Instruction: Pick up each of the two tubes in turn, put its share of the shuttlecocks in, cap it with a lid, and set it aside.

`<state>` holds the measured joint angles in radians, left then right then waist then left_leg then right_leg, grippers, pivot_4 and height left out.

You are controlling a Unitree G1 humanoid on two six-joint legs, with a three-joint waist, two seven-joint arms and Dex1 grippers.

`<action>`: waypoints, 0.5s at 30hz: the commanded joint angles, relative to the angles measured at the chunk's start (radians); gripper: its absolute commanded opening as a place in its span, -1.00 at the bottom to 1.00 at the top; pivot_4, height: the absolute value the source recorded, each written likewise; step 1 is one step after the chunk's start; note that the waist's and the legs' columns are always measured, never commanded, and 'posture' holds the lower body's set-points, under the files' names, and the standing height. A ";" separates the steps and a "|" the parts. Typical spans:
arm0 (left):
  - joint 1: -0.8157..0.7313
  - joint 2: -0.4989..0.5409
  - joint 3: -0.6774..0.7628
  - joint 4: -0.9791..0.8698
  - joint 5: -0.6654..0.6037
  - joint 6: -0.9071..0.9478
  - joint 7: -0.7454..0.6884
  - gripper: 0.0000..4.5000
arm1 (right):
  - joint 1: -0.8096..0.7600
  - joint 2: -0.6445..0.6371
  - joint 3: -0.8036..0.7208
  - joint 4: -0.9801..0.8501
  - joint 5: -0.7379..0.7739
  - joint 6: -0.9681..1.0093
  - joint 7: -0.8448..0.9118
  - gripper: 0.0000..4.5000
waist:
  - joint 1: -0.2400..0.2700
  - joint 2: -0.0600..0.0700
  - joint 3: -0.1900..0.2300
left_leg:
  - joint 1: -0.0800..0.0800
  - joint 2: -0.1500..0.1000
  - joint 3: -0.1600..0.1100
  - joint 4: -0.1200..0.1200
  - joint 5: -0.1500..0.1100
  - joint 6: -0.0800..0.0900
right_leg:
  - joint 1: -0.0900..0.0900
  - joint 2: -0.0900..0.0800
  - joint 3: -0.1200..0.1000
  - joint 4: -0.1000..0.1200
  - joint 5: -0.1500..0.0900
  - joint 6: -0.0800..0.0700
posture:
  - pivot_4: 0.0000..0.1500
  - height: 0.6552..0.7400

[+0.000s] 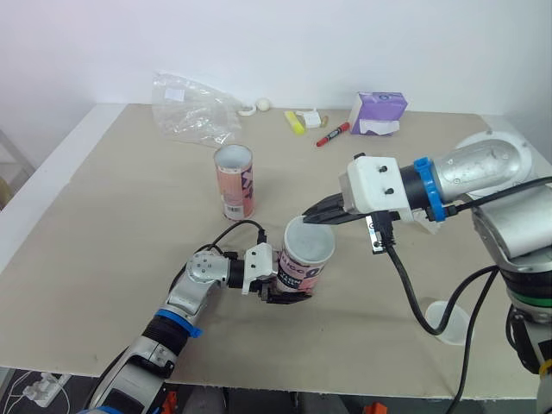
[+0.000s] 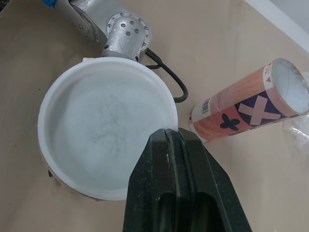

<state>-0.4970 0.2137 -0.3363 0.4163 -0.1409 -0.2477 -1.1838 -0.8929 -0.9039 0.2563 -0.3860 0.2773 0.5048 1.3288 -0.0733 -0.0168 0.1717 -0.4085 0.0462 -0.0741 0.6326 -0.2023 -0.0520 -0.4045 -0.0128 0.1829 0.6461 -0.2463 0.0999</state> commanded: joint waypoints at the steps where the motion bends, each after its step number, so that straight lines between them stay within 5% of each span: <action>1: 0.028 0.022 -0.016 0.062 0.048 0.024 0.022 0.54 | -0.026 0.002 0.006 -0.010 -0.001 -0.001 0.020 -0.98 | 0.000 0.000 0.000 | 0.000 0.000 0.000 0.000 0.000 0.000 | 0.000 0.000 0.000 0.000 0.000 0.000 | 1.00 1.00; 12: 0.027 0.020 -0.013 0.062 0.048 0.030 0.029 0.54 | -0.060 0.015 0.018 -0.001 -0.011 0.011 0.034 -0.98 | -0.001 0.000 0.000 | 0.000 0.000 0.000 0.000 0.000 0.000 | 0.000 0.000 0.000 0.000 0.000 0.000 | 1.00 1.00; 14: 0.027 0.020 -0.013 0.061 0.047 0.032 0.029 0.54 | -0.056 0.010 0.017 -0.002 -0.007 0.022 0.038 -0.77 | -0.001 0.000 0.000 | 0.000 0.000 0.000 0.000 0.000 0.000 | -0.001 0.000 0.000 0.000 0.000 0.000 | 1.00 1.00; 15: 0.027 0.020 -0.013 0.061 0.047 0.032 0.030 0.54 | -0.054 0.009 0.016 -0.002 -0.010 0.019 0.038 -0.33 | -0.001 0.000 0.000 | 0.000 0.000 0.000 0.000 0.000 0.000 | -0.001 0.000 0.000 0.000 0.000 0.000 | 1.00 1.00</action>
<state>-0.4966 0.2145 -0.3352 0.4153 -0.1410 -0.2448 -1.1830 -0.9245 -0.8892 0.2762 -0.3762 0.2667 0.5272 1.3562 -0.0741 -0.0168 0.1717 -0.4086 0.0462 -0.0741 0.6326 -0.2023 -0.0521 -0.4051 -0.0128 0.1829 0.6461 -0.2463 0.0999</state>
